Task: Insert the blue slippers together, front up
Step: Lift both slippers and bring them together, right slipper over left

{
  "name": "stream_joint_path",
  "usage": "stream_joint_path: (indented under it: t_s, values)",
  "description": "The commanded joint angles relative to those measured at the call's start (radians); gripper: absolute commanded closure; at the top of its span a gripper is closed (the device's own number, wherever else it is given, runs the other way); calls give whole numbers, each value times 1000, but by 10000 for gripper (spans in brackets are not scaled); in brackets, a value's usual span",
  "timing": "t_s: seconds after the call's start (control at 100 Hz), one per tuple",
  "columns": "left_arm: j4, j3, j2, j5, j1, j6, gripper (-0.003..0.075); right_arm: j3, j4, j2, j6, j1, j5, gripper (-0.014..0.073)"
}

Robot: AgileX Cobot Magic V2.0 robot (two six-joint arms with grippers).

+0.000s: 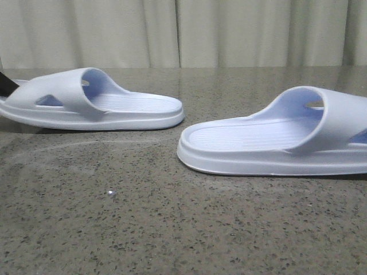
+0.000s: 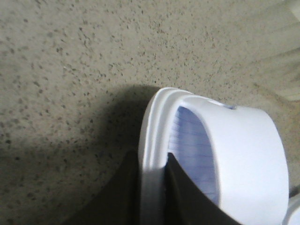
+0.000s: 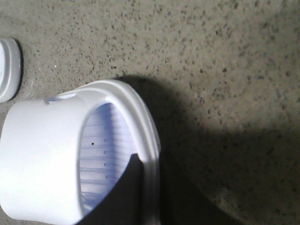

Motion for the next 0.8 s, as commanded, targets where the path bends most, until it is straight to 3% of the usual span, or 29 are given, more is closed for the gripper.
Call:
stream_joint_path:
  t_s: [0.0, 0.35, 0.6, 0.79]
  values:
    - [-30, -27, -73, 42, 40, 14, 705, -51, 84, -19, -15, -1, 16, 699]
    - [-16, -27, -146, 234, 135, 14, 705, -130, 303, -88, -78, -1, 73, 699]
    - [-90, -27, -146, 336, 134, 14, 705, -134, 321, -86, -93, 6, 99, 700]
    - [-133, -23, -146, 391, 125, 14, 705, -134, 348, -56, -131, 77, 76, 700]
